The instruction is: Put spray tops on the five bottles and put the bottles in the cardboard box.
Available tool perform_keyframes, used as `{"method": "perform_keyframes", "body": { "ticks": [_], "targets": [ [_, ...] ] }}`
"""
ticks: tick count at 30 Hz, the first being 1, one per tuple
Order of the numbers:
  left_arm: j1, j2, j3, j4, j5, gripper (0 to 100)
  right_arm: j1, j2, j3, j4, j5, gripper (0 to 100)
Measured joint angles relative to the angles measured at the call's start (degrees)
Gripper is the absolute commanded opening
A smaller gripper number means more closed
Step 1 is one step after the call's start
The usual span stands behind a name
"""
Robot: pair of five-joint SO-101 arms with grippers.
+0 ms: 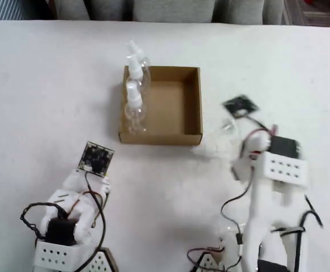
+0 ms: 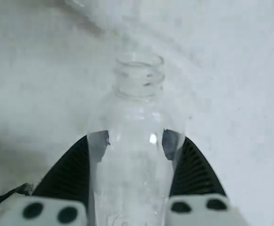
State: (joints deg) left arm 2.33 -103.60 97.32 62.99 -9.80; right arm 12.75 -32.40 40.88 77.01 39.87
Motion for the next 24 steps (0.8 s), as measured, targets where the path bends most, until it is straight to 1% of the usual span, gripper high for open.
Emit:
{"method": "perform_keyframes", "body": {
  "ticks": [4, 6, 7, 9, 12, 17, 22, 24],
  "targets": [
    [0.0, 0.0, 0.0, 0.0, 0.0, 3, 10.3, 0.0, 3.2, -6.2, 6.2, 1.5],
    [0.0, 0.0, 0.0, 0.0, 0.0, 3, 13.5, 0.0, 4.9, -9.8, 8.2, 1.7],
    [0.0, 0.0, 0.0, 0.0, 0.0, 3, 14.8, 0.0, 5.7, -11.2, 9.0, 2.8],
    [0.0, 0.0, 0.0, 0.0, 0.0, 3, 16.9, 0.0, 7.4, -13.2, 10.4, 8.3],
    [0.0, 0.0, 0.0, 0.0, 0.0, 3, 19.3, 0.0, 9.1, -15.3, 11.3, 17.4],
    [0.0, 0.0, 0.0, 0.0, 0.0, 2, 21.5, 0.6, 9.9, -19.4, 11.7, 23.5],
    [0.0, 0.0, 0.0, 0.0, 0.0, 2, 21.3, 5.1, 9.9, -20.7, 11.7, 38.9],
    [0.0, 0.0, 0.0, 0.0, 0.0, 2, 21.3, 6.6, 9.7, -20.7, 11.7, 39.7]
  ]
}}
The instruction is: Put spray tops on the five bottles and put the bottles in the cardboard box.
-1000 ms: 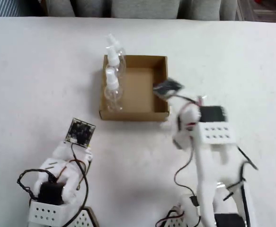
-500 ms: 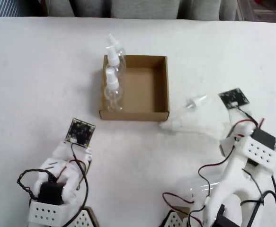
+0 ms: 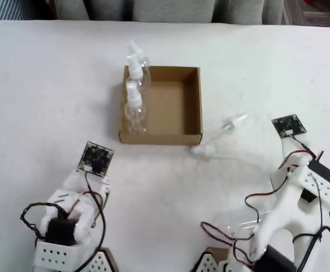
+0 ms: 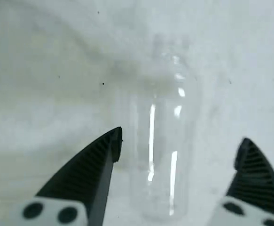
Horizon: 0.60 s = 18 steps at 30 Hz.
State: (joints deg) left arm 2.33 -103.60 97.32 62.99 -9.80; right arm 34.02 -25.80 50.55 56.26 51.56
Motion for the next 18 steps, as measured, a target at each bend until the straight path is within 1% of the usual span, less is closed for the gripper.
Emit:
{"method": "perform_keyframes", "body": {
  "ticks": [7, 9, 11, 15, 18],
  "targets": [
    [0.0, 0.0, 0.0, 0.0, 0.0, 2, 0.3, 1.1, -1.8, 0.0, 0.0, 39.7],
    [0.0, 0.0, 0.0, 0.0, 0.0, 3, 0.3, 1.1, -2.8, 0.3, 0.0, 37.8],
    [0.0, 0.0, 0.0, 0.0, 0.0, 3, 0.3, 1.1, -4.7, 2.5, 0.0, 31.9],
    [0.0, 0.0, 0.0, 0.0, 0.0, 3, -0.1, 1.1, -10.1, 10.1, 0.0, 14.2],
    [0.0, 0.0, 0.0, 0.0, 0.0, 3, -3.1, 1.1, -12.6, 15.4, 0.0, 5.2]
  ]
}}
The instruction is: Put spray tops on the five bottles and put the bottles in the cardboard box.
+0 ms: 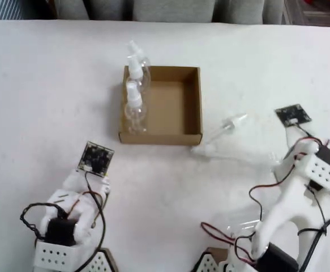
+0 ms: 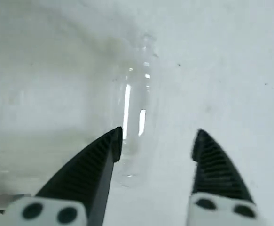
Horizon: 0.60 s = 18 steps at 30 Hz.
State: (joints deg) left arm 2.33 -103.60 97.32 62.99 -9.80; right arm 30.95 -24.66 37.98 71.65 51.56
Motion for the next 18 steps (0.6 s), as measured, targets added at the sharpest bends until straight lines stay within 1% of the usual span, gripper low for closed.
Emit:
{"method": "perform_keyframes", "body": {
  "ticks": [4, 8, 10, 12, 15, 18],
  "targets": [
    [0.0, 0.0, 0.0, 0.0, 0.0, 3, -7.0, 0.0, -0.8, 3.9, 0.0, 4.3],
    [0.0, 0.0, 0.0, 0.0, 0.0, 3, -15.6, 0.0, -0.8, 5.0, 0.0, 5.1],
    [0.0, 0.0, 0.0, 0.0, 0.0, 3, -20.1, 0.0, -0.9, 5.0, 0.0, 9.3],
    [0.0, 0.0, 0.0, 0.0, 0.0, 3, -25.1, 0.1, -0.9, 4.7, 0.0, 15.8],
    [0.0, 0.0, 0.0, 0.0, 0.0, 3, -31.2, 0.1, -0.9, 2.4, 0.4, 23.5],
    [0.0, 0.0, 0.0, 0.0, 0.0, 2, -34.1, 0.1, -0.7, -1.3, 0.3, 23.8]
  ]
}}
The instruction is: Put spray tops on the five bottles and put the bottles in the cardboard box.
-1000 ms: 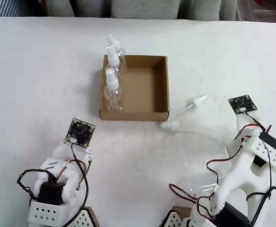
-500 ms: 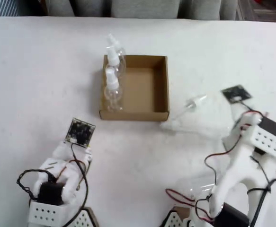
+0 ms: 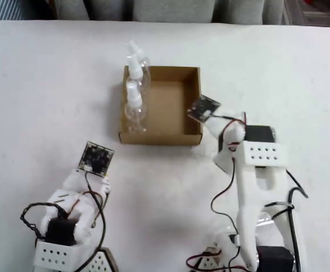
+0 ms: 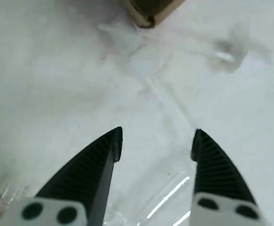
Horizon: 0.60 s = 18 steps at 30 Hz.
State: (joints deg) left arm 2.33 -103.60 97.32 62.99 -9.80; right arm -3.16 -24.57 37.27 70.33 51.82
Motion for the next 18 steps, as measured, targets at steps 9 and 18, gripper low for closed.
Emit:
{"method": "perform_keyframes", "body": {
  "ticks": [9, 18],
  "targets": [
    [0.0, 0.0, 0.0, 0.0, 0.0, 3, -1.3, 0.0, 10.0, -14.0, 9.1, 19.2],
    [0.0, 0.0, 0.0, 0.0, 0.0, 3, -5.4, 1.8, 12.6, -16.9, 13.1, 24.1]
  ]
}}
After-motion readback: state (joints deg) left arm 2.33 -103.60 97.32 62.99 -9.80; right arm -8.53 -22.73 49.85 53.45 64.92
